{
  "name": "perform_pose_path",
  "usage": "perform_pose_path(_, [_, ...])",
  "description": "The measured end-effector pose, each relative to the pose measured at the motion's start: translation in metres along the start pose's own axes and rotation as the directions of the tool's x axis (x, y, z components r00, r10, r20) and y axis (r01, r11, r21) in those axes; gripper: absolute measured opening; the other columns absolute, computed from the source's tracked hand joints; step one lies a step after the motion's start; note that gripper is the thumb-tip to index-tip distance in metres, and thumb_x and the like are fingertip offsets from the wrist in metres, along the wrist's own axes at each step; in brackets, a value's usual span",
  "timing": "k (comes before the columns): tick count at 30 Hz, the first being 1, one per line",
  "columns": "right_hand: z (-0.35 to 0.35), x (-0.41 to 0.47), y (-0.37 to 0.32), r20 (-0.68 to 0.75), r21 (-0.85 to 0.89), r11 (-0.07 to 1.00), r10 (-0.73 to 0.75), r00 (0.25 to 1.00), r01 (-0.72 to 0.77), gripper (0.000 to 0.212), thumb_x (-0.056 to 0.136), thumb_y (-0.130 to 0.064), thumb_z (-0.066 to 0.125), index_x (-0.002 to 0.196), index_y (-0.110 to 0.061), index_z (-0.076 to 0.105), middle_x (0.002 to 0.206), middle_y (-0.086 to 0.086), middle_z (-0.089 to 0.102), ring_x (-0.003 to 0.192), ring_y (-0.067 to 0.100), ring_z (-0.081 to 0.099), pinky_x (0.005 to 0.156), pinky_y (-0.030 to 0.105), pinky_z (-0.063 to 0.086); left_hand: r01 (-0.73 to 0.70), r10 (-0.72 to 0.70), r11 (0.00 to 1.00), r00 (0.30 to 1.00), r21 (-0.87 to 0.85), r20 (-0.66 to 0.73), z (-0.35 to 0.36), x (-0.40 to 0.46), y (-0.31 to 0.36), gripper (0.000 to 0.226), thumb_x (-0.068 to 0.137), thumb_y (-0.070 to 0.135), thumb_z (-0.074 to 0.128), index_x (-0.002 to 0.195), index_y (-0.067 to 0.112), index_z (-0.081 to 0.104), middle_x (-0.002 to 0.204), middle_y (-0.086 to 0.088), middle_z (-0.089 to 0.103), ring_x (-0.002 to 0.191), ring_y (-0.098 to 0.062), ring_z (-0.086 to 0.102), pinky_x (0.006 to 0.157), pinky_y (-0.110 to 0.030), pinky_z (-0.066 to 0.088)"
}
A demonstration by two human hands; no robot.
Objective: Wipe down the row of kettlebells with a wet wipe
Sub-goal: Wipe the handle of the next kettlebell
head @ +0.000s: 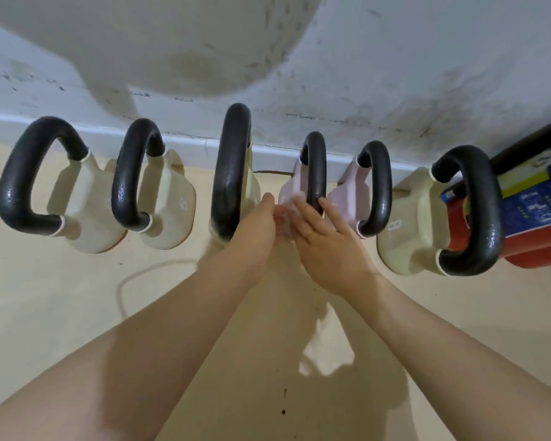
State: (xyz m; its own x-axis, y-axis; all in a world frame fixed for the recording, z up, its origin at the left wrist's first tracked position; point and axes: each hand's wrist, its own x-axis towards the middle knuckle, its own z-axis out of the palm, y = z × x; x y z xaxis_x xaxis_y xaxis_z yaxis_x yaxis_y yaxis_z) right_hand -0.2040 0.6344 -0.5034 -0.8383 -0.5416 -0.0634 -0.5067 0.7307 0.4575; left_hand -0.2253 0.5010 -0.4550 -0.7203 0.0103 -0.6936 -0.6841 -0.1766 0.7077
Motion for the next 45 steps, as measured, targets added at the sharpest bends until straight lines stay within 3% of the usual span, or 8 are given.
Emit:
perform_pose_path(6, [-0.011,0.013,0.021,0.012,-0.27,0.959,-0.08,0.997,0.08,0.036,0.082,-0.021,0.043,0.107,-0.016,0.068,0.115,0.0,0.068,0.121,0.022,0.055,0.112,0.041,0.016,-0.034,0.035,0.996,0.999,0.081,-0.016,0.0,0.006,-0.008,0.047,0.1,0.037,0.028,0.117,0.007,0.059,0.095,-0.003,0.064,0.081,-0.014,0.06,0.08,-0.026,0.048])
perform_pose_path(10, [-0.004,0.007,0.006,0.016,-0.172,0.979,-0.104,0.994,0.105,0.053,0.087,-0.011,0.018,0.111,-0.011,0.066,0.11,0.001,0.069,0.114,0.022,0.059,0.112,0.039,0.018,-0.036,0.042,0.988,0.999,0.153,-0.032,-0.003,0.009,-0.016,0.048,0.099,0.044,0.025,0.107,0.013,0.06,0.085,0.004,0.063,0.075,-0.014,0.06,0.087,-0.034,0.047])
perform_pose_path(21, [-0.001,0.011,0.015,-0.074,0.013,0.999,-0.03,0.997,0.031,0.052,0.085,-0.021,0.029,0.128,-0.013,0.055,0.137,0.0,0.054,0.134,0.02,0.042,0.114,0.041,0.012,-0.017,0.019,0.999,0.998,0.045,-0.057,0.001,0.006,-0.015,0.059,0.096,0.054,0.015,0.082,0.019,0.06,0.083,-0.001,0.065,0.073,-0.018,0.06,0.07,-0.029,0.047])
perform_pose_path(26, [-0.026,0.027,-0.003,0.095,0.69,0.577,0.528,0.844,-0.438,0.066,0.092,-0.013,0.048,0.148,-0.008,0.013,0.158,0.012,0.009,0.145,0.027,0.013,0.118,0.042,0.017,-0.019,0.019,0.999,1.0,0.043,0.001,0.006,0.0,-0.016,0.063,0.096,0.054,0.015,0.083,0.016,0.064,0.078,0.0,0.068,0.075,-0.017,0.063,0.081,-0.034,0.049])
perform_pose_path(33, [-0.021,0.066,0.036,0.166,0.721,0.527,0.5,0.85,-0.451,0.056,0.097,-0.017,0.03,0.148,-0.008,0.008,0.159,0.007,0.005,0.146,0.017,0.007,0.112,0.032,-0.014,-0.094,0.102,0.988,0.993,0.123,-0.06,0.02,0.006,-0.005,0.063,0.098,0.049,0.015,0.115,0.008,0.061,0.08,0.0,0.065,0.071,-0.014,0.058,0.065,-0.027,0.043])
perform_pose_path(38, [-0.022,0.042,0.031,0.104,0.758,0.579,0.348,0.932,-0.301,0.057,0.094,-0.015,0.038,0.147,-0.006,0.019,0.159,0.007,0.005,0.147,0.017,-0.001,0.118,0.043,-0.01,-0.171,0.189,0.963,0.979,0.21,-0.072,0.021,0.004,0.001,0.062,0.098,0.046,0.014,0.121,0.014,0.061,0.106,-0.002,0.065,0.082,-0.009,0.056,0.072,-0.024,0.037])
perform_pose_path(43, [-0.013,0.077,0.064,0.345,0.891,0.177,0.334,0.877,-0.418,0.049,0.095,-0.021,0.03,0.144,-0.026,0.027,0.158,-0.012,0.01,0.146,0.011,0.005,0.118,0.051,-0.003,-0.193,0.215,0.954,0.974,0.23,-0.072,0.019,0.006,0.002,0.063,0.098,0.047,0.015,0.111,0.011,0.065,0.104,-0.004,0.066,0.091,-0.017,0.056,0.079,-0.029,0.036])
perform_pose_path(45, [-0.018,0.069,0.06,0.209,0.893,0.31,0.355,0.911,-0.325,0.043,0.093,-0.014,0.037,0.135,-0.015,0.043,0.153,-0.004,0.027,0.145,0.019,0.013,0.117,0.042,0.002,-0.199,0.216,0.951,0.975,0.235,-0.05,0.012,0.005,0.0,0.06,0.098,0.047,0.016,0.1,0.015,0.067,0.094,-0.001,0.068,0.088,-0.015,0.058,0.078,-0.029,0.04])
